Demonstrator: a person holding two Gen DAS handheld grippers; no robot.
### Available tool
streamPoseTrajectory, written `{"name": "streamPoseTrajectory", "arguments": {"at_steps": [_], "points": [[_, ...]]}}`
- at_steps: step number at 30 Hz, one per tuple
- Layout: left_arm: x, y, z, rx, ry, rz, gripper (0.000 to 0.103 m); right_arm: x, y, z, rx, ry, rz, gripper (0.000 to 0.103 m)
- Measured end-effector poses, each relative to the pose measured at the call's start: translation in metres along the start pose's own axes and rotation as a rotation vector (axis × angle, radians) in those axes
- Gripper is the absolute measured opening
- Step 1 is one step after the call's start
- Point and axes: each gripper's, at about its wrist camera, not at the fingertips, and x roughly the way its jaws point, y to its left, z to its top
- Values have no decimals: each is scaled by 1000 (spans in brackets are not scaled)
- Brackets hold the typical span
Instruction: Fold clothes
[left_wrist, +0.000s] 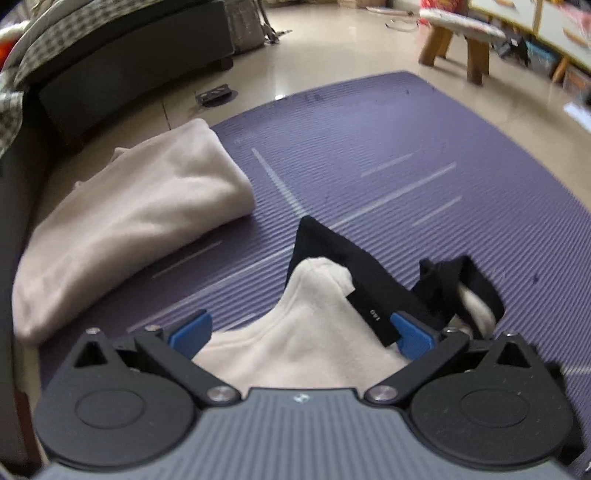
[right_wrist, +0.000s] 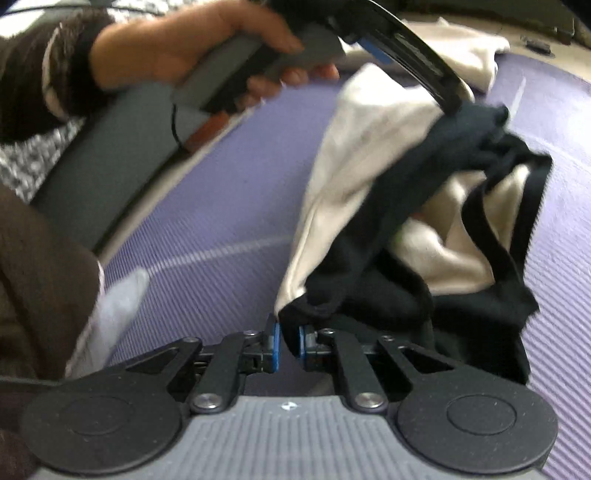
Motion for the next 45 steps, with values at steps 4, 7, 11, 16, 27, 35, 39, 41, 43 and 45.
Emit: {"name": "streamPoseTrajectory", "arguments": {"at_steps": [4,7,11,16,27,35,39,41,43,45], "points": [[4,3,-9,21,71,-39,90,-5,-17,-18,18,88,-74,3],[5,7,-20,-33,142,-104,79,-23,-42,-35,122,67,-111,9],[1,6,-41,-53,204,-131,76,-38,-67,-33,267,-17,-160,28],[-6,-2,-77,-64,284,-175,76,-42,-92,-21,386,-111,-205,34],[-48,-17,-80,53,206,-231,84,-20,-124,1,416,-148,-297,43],[-55,-36,-22,242,-35,-223,92,-10,-128,2,436,-151,-318,47],[-21,-48,-1,361,-71,-283,90,-11,-130,2,425,-162,-353,48],[-9,-47,3,387,-71,-283,82,-13,-131,2,423,-172,-383,52],[5,-43,9,385,-50,-294,67,-14,-135,2,435,-176,-385,52],[17,-40,12,352,-7,-338,28,-12,-137,2,441,-184,-379,52]]}}
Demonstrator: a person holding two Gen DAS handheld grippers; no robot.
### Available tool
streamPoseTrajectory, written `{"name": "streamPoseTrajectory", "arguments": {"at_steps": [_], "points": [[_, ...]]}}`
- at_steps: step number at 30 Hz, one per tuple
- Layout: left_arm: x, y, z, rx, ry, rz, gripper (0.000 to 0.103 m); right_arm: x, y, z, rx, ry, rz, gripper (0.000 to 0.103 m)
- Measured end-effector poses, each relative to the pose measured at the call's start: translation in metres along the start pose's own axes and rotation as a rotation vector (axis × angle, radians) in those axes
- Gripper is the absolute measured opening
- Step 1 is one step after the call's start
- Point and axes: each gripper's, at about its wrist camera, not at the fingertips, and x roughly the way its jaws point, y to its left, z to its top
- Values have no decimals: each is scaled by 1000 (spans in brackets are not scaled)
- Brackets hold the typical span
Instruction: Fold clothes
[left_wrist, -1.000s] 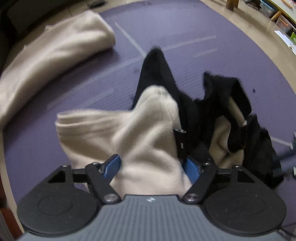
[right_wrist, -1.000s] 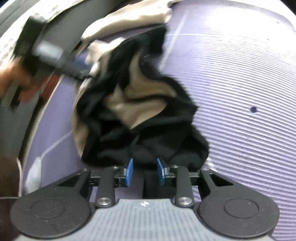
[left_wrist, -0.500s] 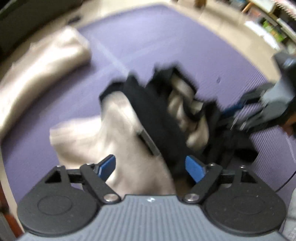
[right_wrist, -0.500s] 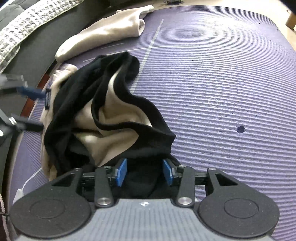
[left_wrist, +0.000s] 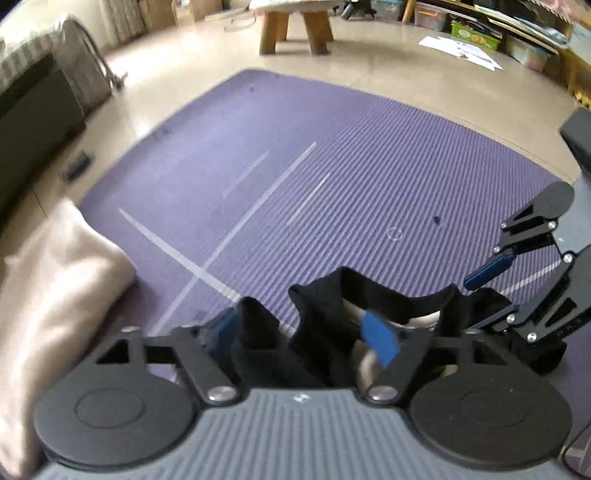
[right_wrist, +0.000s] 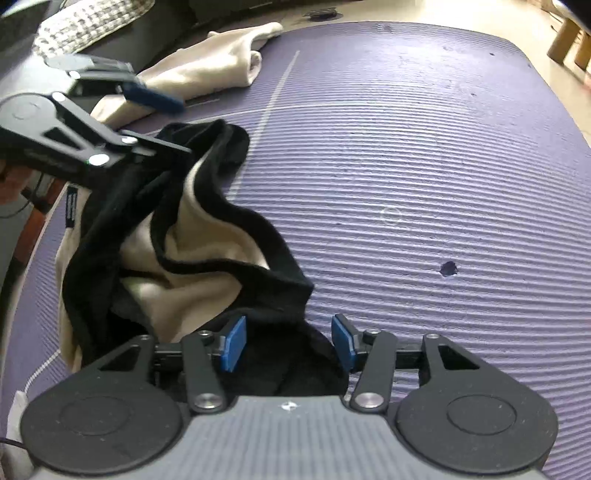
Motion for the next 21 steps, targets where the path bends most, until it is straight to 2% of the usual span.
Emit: {"name": "streamPoseTrajectory", "arguments": {"at_steps": [1,4,5,6,9,13,16,19,21], "points": [[3,4,-1,-15,13,-20,17,2,0,0,-6,-2,4,52],[9,1,-7,-21,31,-18,15,11,3,-4,-43,-31,5,52],[9,-2,-8,-24,28,-11,13,13,6,-4,-59,-41,8,46],[9,-4,-9,-28,24,-5,12,13,8,-4,-81,-52,18,22],[4,-5,-9,-37,-8,36,6,9,13,-4,-126,-93,34,11],[-19,-2,-11,-89,-75,58,5,-22,12,5,-155,-166,13,8],[-36,3,-12,-154,-93,27,5,-52,5,20,-158,-192,-44,7],[-38,4,-12,-186,-61,10,5,-71,-10,33,-141,-172,-167,7],[-31,2,-12,-176,-23,9,6,-72,-27,35,-90,-151,-205,7]]}}
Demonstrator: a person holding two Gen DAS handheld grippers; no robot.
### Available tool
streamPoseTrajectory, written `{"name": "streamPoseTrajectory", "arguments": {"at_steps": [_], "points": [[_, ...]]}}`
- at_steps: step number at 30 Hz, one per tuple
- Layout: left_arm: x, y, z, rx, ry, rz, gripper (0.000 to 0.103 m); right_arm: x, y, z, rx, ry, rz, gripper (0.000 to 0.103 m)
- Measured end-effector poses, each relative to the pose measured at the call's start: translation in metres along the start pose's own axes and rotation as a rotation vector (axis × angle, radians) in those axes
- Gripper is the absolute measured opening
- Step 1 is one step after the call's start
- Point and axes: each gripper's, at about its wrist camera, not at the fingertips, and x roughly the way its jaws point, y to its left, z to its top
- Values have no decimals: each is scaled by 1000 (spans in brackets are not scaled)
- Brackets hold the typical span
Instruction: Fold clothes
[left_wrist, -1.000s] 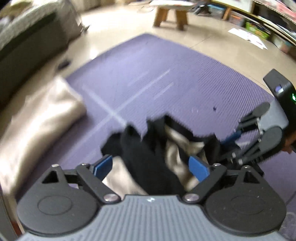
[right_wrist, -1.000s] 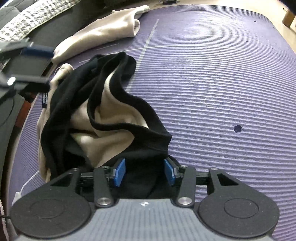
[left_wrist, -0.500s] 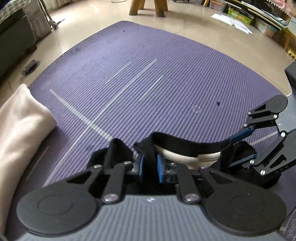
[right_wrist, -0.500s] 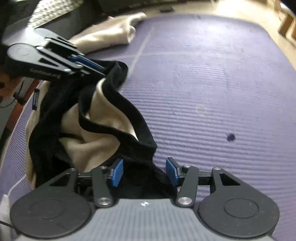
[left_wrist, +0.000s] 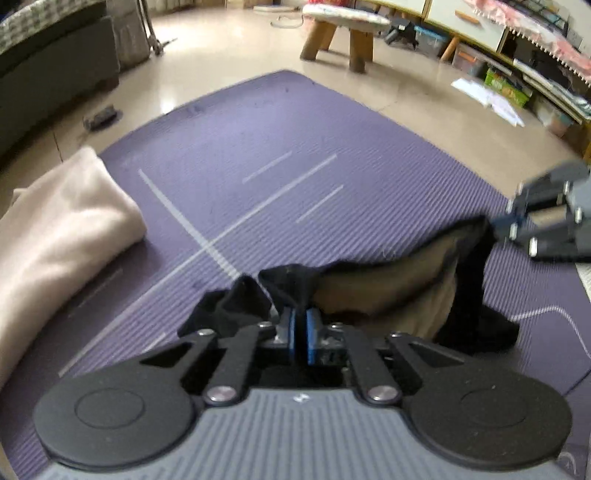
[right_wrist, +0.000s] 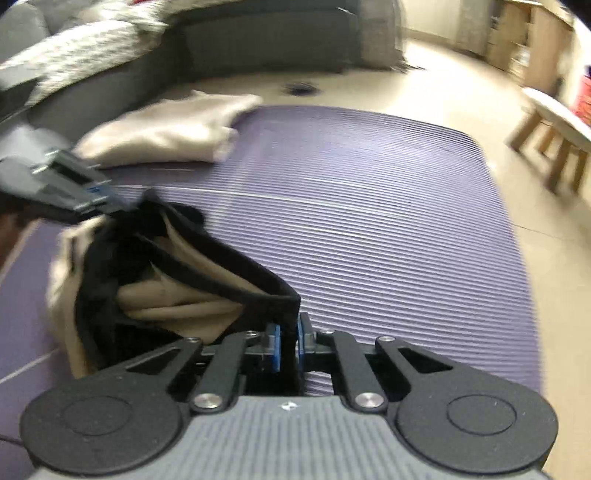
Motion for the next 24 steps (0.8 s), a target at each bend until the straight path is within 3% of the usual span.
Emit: {"name": "streamPoseTrajectory", "arguments": {"at_steps": [3,5,7,8,9,13,18,21,22,23,24], "points": [[10,-3,2,12,35,17,10,12,-21,-10,54,22,33,9],[14,-3,7,31,32,24,38,22,-26,-15,87,32,51,13],[18,-2,13,64,20,29,59,31,-29,-15,130,37,63,19],[19,0,15,77,16,39,68,35,-34,-16,160,38,67,27],[23,3,19,85,16,46,70,37,-37,-16,180,33,71,31],[42,19,30,33,42,-16,69,48,-47,-16,251,27,99,34],[60,20,31,-21,83,-122,59,68,-54,-23,348,47,164,40],[71,19,26,-43,115,-127,44,75,-55,-31,360,65,170,40],[73,20,24,-66,116,-119,33,77,-55,-33,359,70,170,40],[73,22,23,-80,111,-113,19,83,-53,-35,350,77,173,36],[71,23,22,-89,98,-106,17,86,-51,-36,339,81,179,10]]}}
